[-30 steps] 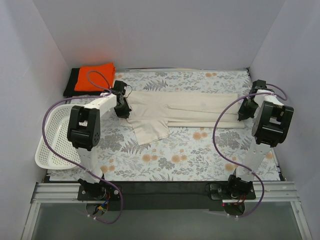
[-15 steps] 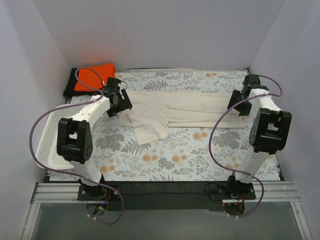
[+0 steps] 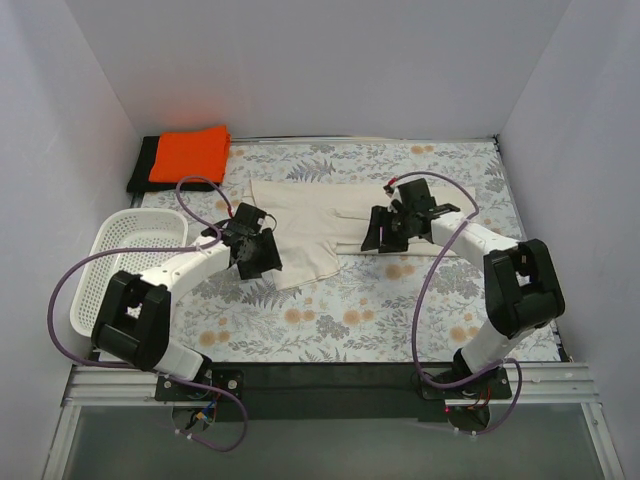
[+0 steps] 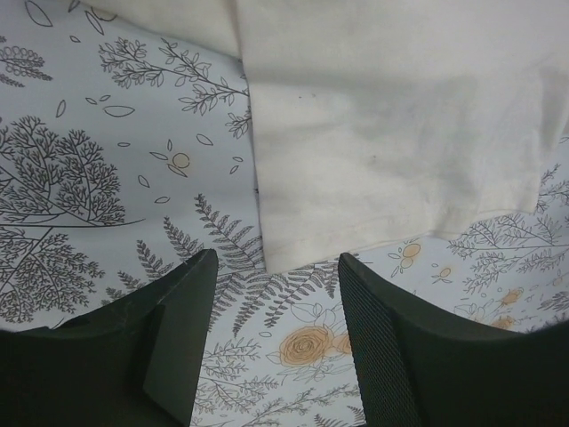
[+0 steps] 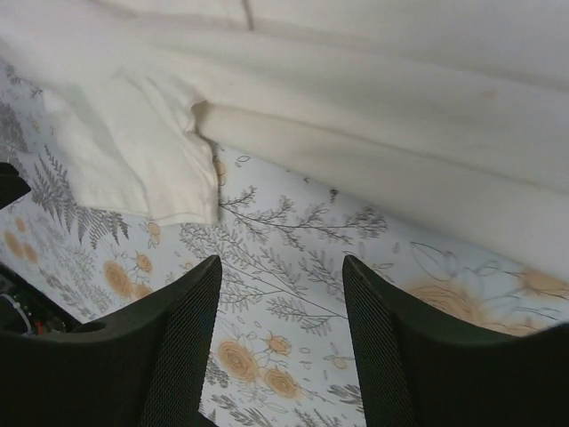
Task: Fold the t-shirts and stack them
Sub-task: Fold the tshirt
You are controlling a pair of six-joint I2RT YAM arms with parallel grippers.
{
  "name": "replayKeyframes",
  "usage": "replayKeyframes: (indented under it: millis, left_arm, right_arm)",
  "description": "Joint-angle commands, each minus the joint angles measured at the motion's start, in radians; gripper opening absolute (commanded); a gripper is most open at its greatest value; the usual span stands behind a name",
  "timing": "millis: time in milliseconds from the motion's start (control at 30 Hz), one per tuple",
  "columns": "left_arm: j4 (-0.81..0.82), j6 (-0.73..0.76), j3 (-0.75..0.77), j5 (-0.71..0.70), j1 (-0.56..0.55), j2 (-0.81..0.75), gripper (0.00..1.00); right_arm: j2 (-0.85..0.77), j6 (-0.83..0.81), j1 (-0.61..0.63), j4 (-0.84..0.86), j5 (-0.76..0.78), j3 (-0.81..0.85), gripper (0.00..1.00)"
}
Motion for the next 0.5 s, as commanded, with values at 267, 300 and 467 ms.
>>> replayKeyframes:
  millis: [267,300,467]
  left_arm:
    - [0.111,-0.041,-0.066,-0.014,-0.037,0.037,0.5]
    - [0.113,-0.047,-0.066,-0.014,-0.04,0.049,0.5]
    - [0.122,-0.061,-0.072,-0.013,-0.055,0.08,0.47]
  right_arm:
    - [0.139,0.13,0.145,0.251,-0.075,-0.018,0.5]
    - [0.157,0.133,0.154,0.254,-0.078,-0.015,0.49]
    - [0.196,0.138,0.186,0.257,-0.094,0.0,0.45]
